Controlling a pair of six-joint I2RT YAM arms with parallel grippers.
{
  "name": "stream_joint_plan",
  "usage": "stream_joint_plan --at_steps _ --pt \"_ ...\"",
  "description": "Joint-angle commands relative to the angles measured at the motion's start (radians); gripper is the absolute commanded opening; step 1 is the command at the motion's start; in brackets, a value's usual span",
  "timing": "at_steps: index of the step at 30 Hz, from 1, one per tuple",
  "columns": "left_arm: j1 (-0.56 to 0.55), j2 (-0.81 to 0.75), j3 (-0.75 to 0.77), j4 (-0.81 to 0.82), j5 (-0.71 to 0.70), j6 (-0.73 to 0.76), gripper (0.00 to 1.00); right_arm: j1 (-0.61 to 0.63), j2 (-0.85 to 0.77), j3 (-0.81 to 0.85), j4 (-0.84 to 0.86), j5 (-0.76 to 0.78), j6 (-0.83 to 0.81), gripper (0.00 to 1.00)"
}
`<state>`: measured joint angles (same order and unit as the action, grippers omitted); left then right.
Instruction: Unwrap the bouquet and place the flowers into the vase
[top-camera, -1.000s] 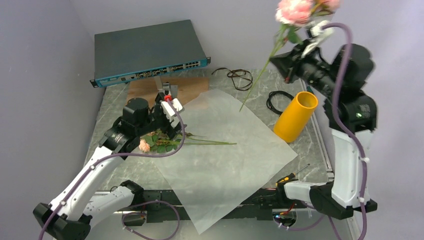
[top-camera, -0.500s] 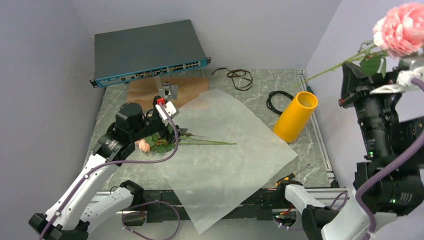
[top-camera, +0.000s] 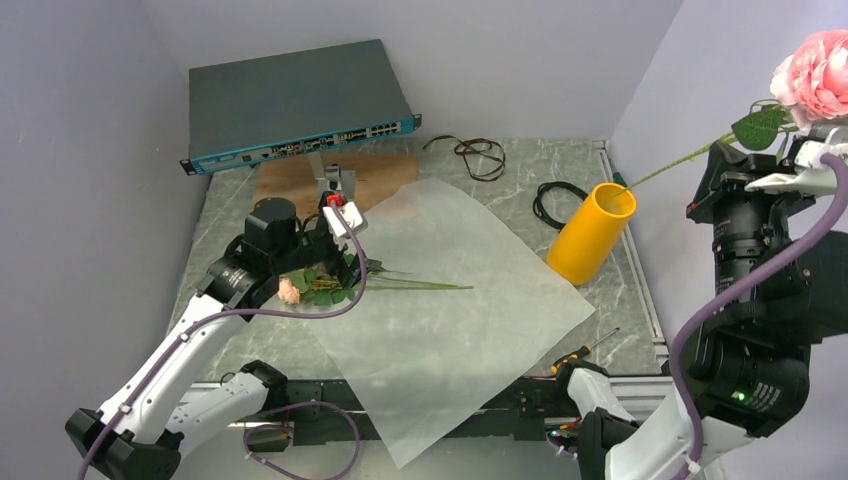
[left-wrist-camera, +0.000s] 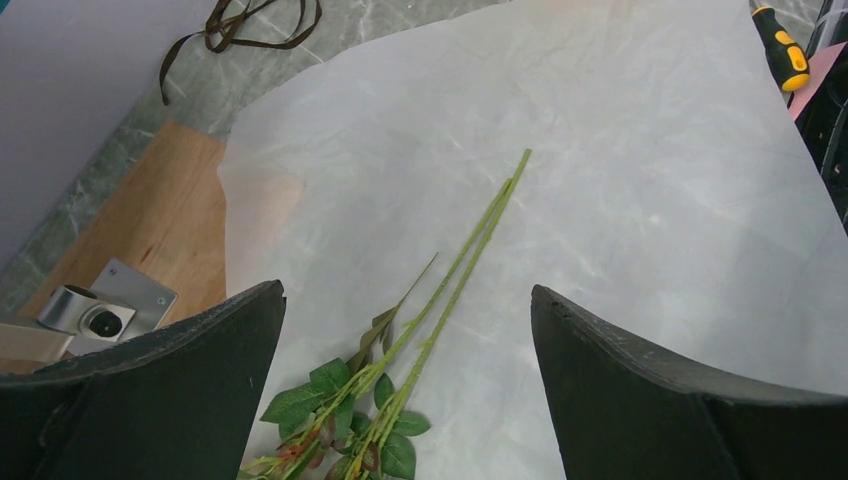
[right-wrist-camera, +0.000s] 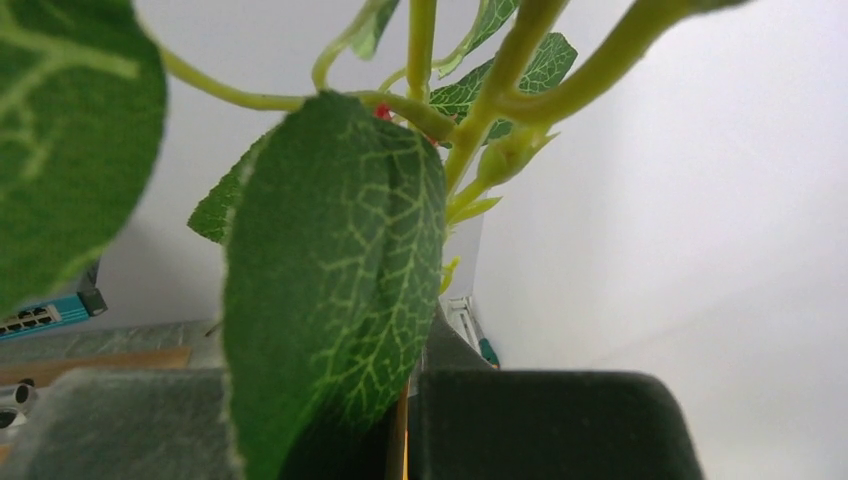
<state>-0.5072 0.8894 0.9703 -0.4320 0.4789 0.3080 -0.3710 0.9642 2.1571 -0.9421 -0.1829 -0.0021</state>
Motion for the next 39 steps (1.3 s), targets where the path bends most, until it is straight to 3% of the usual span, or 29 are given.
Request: stream_joint_plan --at_steps 1,13,21,34,39 --pt "0.004 0.018 0.049 0.028 0.027 0.019 0.99 -0.011 0.055 -0.013 0.053 0.039 0.033 0.00" --pt "0.004 0.028 0.017 0.040 0.000 0.050 0.99 -0.010 0.102 -0.196 0.187 0.023 0.011 0.00" --pt "0.004 0.100 0.016 0.061 -0.046 0.029 0.99 -0.011 0.125 -0.454 0.262 -0.041 -0.025 0.00" --pt "0.005 0.173 0.031 0.064 -0.074 0.025 1.00 -0.010 0.245 -0.645 0.230 -0.089 -0.017 0.00" --pt "0.012 0.203 0.061 0.026 -0.144 -0.033 0.99 -0.011 0.266 -0.619 0.195 -0.089 -0.008 0.39"
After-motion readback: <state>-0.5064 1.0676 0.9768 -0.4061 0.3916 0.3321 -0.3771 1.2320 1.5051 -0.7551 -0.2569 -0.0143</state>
